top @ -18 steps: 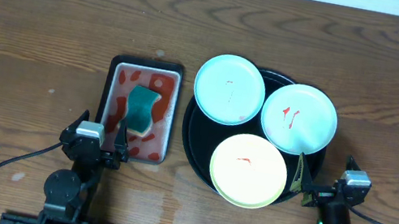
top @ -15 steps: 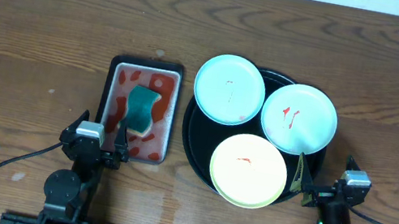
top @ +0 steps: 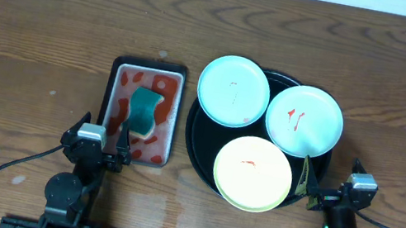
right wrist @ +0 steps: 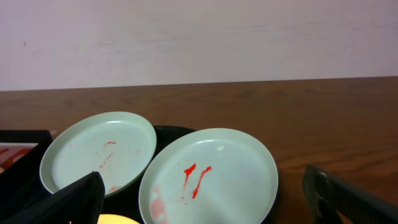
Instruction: Clean dirty plates on tray and stack at the side
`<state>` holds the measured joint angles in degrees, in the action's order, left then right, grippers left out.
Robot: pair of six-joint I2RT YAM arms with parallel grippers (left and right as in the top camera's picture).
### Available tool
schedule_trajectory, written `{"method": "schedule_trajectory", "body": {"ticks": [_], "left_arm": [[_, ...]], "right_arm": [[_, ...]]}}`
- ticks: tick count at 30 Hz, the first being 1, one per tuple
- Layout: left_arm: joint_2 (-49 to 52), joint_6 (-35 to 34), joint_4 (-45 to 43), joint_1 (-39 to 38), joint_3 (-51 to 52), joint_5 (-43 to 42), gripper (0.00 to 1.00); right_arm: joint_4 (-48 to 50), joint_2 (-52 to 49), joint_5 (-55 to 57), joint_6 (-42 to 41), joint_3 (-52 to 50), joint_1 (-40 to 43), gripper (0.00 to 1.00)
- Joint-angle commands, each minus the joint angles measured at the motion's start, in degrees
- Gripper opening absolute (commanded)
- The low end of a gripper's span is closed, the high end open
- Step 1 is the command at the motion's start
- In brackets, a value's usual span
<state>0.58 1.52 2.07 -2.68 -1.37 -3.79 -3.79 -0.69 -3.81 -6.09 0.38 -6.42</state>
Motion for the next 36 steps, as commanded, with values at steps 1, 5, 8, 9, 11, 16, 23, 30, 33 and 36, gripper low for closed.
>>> {"method": "schedule_trajectory", "body": {"ticks": [1, 5, 8, 9, 11, 16, 23, 30, 33, 36], "left_arm": [[-0.2, 0.4, 1.5, 0.3, 1.1, -1.1, 0.82], [-0.2, 0.4, 1.5, 0.3, 1.1, -1.1, 0.82], [-0.2, 0.4, 1.5, 0.3, 1.1, -1.1, 0.82], [-0.2, 0.4, 1.5, 0.3, 1.1, -1.1, 0.82], [-0.2, 0.4, 1.5, 0.3, 1.1, -1.1, 0.82], [-0.2, 0.4, 1.6, 0.3, 1.1, -1.1, 0.82], [-0.2, 0.4, 1.5, 0.3, 1.1, -1.1, 0.82], [-0.2, 0.4, 1.0, 0.2, 1.1, -1.2, 0.82], [-0.2, 0.4, 1.0, 0.2, 1.1, -1.2, 0.82], [-0.2, 0.4, 1.5, 0.2, 1.1, -1.2, 0.82]], "right_arm": [[-0.3, 0.2, 0.2, -0.5, -0.1, -0.3, 0.99], [-0.2, 0.2, 0.2, -0.5, -0.1, -0.3, 0.99], [-0.2, 0.2, 0.2, -0.5, -0.1, -0.3, 0.99], [-0.2, 0.2, 0.2, -0.5, -0.1, -0.3, 0.99], [-0.2, 0.2, 0.2, -0.5, -0.1, -0.3, 0.99], [-0.2, 0.2, 0.2, -0.5, -0.1, -0.3, 0.99], [-0.2, 0.2, 0.2, -0.5, -0.1, -0.3, 0.99], [-0.2, 0.2, 0.2, -0.5, -0.1, -0.3, 0.99], [-0.2, 0.2, 0.2, -0.5, -0.1, -0.3, 0.99], [0.0, 0.2, -0.5, -0.9, -0.1, -0.3, 0.99]]}}
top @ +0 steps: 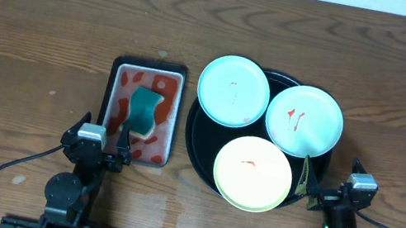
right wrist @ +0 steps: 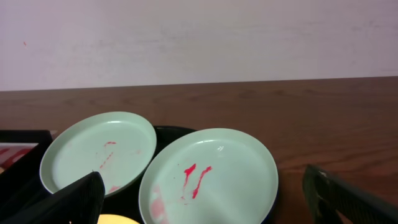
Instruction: Clean dirty plates on tray and stack at the side
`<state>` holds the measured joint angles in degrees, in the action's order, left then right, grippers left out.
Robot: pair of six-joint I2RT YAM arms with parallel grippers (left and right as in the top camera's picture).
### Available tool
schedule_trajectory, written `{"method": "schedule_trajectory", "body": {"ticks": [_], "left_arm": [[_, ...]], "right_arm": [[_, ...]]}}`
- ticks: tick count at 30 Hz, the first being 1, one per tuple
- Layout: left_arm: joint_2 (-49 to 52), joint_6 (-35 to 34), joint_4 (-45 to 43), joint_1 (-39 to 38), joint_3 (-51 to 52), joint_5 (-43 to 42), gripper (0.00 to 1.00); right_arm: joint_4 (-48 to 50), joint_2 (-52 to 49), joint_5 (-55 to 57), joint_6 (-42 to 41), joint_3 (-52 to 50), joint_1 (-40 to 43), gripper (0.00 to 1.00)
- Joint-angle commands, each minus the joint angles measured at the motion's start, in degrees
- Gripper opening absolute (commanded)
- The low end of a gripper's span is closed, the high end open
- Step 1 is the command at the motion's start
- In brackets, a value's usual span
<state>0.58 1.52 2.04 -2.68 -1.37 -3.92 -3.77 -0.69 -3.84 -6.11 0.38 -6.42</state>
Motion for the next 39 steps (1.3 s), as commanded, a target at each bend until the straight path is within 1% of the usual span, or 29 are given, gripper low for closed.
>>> {"method": "schedule_trajectory", "body": {"ticks": [1, 3, 7, 10, 12, 13, 16, 18, 21, 23, 25, 29, 32, 34, 36, 39], "left_arm": [[-0.2, 0.2, 1.5, 0.2, 1.1, -1.4, 0.82], [-0.2, -0.6, 1.4, 0.2, 1.1, -2.7, 0.82], [-0.2, -6.1, 1.0, 0.2, 1.1, -3.2, 0.82], [-0.1, -9.4, -1.9, 0.3, 0.1, -6.6, 0.82], [0.3, -9.8, -3.3, 0.3, -1.9, -9.9, 0.82], [0.9, -9.8, -3.4, 0.3, -3.2, -10.8, 0.82], [4.2, -9.8, -2.3, 0.3, -8.8, -11.1, 0.82], [9.2, -9.8, 0.1, 0.3, -15.0, -11.1, 0.82], [19.5, -9.7, 7.6, 0.3, -26.4, -11.6, 0.82], [27.4, -9.7, 13.2, 0.3, -34.9, -13.6, 0.82], [35.3, -9.0, 19.2, 0.3, -43.6, -16.1, 0.82], [49.8, -8.9, 35.9, 0.3, -60.7, -17.6, 0.82], [59.0, -8.9, 48.1, 0.3, -70.4, -17.4, 0.82], [63.1, -7.4, 53.5, 0.3, -73.5, -17.5, 0.82], [65.6, -5.9, 56.8, 0.3, -74.0, -17.5, 0.82], [68.1, -6.7, 60.4, 0.2, -74.0, -17.7, 0.82]], "right_arm": [[-0.1, 0.2, -1.1, -1.5, -0.1, -0.3, 0.99], [0.5, 0.2, -1.2, -2.9, -0.1, -0.3, 0.99], [1.2, 0.2, -1.4, -6.4, -0.1, -0.3, 0.99], [4.8, 0.2, -9.2, -6.3, 0.1, -0.3, 0.99], [8.4, 0.2, -12.8, -6.2, 0.7, -0.3, 0.99], [8.7, 0.1, -13.6, -5.6, 1.9, -0.3, 0.99], [5.3, -1.6, -13.6, -3.7, 6.8, -0.3, 0.99], [0.2, -5.0, -13.6, -1.8, 12.3, -0.3, 0.99], [-8.6, -13.4, -13.6, -1.5, 22.3, -0.3, 0.99], [-13.8, -20.6, -13.7, -1.5, 29.7, -0.3, 0.99], [-18.9, -28.2, -15.8, 1.0, 37.6, -0.3, 0.99], [-32.0, -43.4, -19.6, 2.6, 53.9, -0.3, 0.99], [-43.3, -53.9, -20.0, 2.6, 64.6, -0.3, 0.99], [-47.7, -58.8, -18.7, 3.0, 68.8, -0.3, 0.99], [-49.3, -62.4, -20.0, 1.7, 70.8, -0.3, 0.99], [-51.1, -65.9, -24.5, 0.2, 71.2, -0.3, 0.99]]}}
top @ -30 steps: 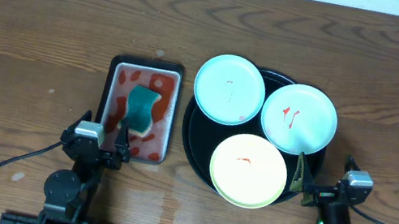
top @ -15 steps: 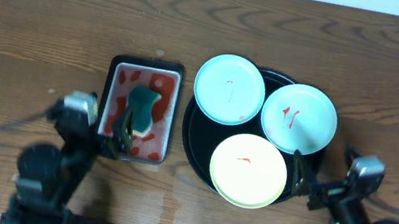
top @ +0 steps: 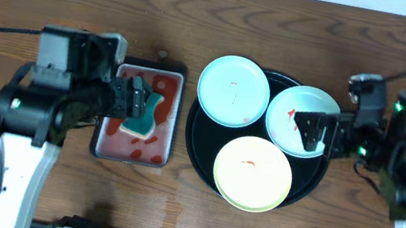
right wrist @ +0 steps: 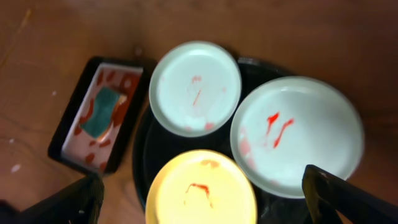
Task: Clean dirty plates on tray and stack at the side
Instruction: 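Move left gripper to the sponge and right gripper to the yellow plate rim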
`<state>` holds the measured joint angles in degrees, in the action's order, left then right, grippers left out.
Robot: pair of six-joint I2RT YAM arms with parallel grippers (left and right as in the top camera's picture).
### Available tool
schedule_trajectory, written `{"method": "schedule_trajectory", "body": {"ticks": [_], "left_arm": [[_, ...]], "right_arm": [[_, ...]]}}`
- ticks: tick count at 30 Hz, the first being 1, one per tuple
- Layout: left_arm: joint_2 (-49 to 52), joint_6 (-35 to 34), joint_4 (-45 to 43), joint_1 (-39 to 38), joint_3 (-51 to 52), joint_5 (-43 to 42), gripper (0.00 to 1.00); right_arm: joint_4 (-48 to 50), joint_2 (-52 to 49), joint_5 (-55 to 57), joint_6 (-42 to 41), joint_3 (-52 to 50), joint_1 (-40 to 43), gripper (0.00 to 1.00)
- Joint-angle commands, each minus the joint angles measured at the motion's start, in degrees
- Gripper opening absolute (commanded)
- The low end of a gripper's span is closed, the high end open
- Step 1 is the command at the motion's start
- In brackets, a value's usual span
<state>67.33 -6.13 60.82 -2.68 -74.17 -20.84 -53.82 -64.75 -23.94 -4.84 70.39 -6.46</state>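
Note:
Three dirty plates lie on the round black tray: a pale blue one at the back left, a white one at the right with red streaks, and a yellow one in front. My right gripper hangs open above the white plate's front edge. In the right wrist view its fingers frame the yellow plate, with the white plate and blue plate beyond. My left gripper hovers open over the left part of the teal sponge.
The sponge lies in a small black-rimmed rectangular tray with red stains, just left of the round tray. Bare wooden table surrounds both. The sponge and its tray also show in the right wrist view.
Both arms have left their rest places at the front edge. The left gripper is now over the sponge tray, the right one raised above the white plate. Plates and sponge lie as before.
At both earlier moments the arms sat folded at the table's front edge, grippers open, with the three stained plates on the round tray and the sponge in its tray. Now both arms are extended over the sponge and the plates.

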Motion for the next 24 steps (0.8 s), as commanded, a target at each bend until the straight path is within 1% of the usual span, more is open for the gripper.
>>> {"method": "schedule_trajectory", "body": {"ticks": [1, 6, 9, 10, 12, 13, 14, 16, 17, 20, 22, 24], "left_arm": [[2.2, 0.9, 3.3, 0.3, -1.2, -0.8, 0.82], [5.1, 1.1, 8.1, 0.1, 0.0, -0.3, 0.82], [6.6, 1.1, 8.5, -0.7, 4.7, 4.1, 0.82], [7.1, 1.1, 7.4, -0.9, 6.8, 5.6, 0.82], [8.3, 1.1, 3.2, -0.9, 11.1, 7.9, 0.82], [8.9, 1.1, 1.0, -0.9, 12.8, 8.3, 0.82], [9.9, 1.1, -1.9, -0.9, 15.1, 8.5, 0.82], [11.7, -0.2, -4.9, -0.9, 18.0, 8.5, 0.81], [12.6, -0.4, -5.3, -0.9, 19.0, 8.4, 0.8], [15.1, -0.4, -5.5, -0.9, 19.6, 8.5, 0.78], [15.4, -0.4, -6.0, -0.9, 19.5, 8.5, 0.77], [15.0, -0.4, -6.1, -0.9, 19.0, 8.4, 0.77]], "right_arm": [[-1.4, -2.9, -5.7, -1.1, 1.2, -0.3, 0.99], [-4.9, -5.4, -5.5, 0.9, 1.1, -0.3, 0.99], [-7.6, -6.1, -3.6, 0.8, 1.1, -0.3, 0.92], [-8.8, -6.2, -2.6, 0.8, 1.1, -0.3, 0.89], [-10.8, -6.4, -0.9, 0.6, 1.0, -0.3, 0.88], [-11.8, -6.4, -0.1, 0.5, 1.0, -0.3, 0.86], [-12.9, -6.4, 0.9, -0.6, 1.0, -0.3, 0.85], [-15.8, -6.5, 3.3, -3.9, 1.0, -0.3, 0.83], [-17.3, -6.5, 4.2, -5.4, 0.7, -0.3, 0.82], [-20.2, -6.5, 4.4, -5.9, -1.8, -0.3, 0.79], [-20.2, -6.5, 4.4, -7.7, -5.5, -0.3, 0.77], [-19.4, -6.5, 4.3, -11.4, -10.0, -0.3, 0.72]]}}
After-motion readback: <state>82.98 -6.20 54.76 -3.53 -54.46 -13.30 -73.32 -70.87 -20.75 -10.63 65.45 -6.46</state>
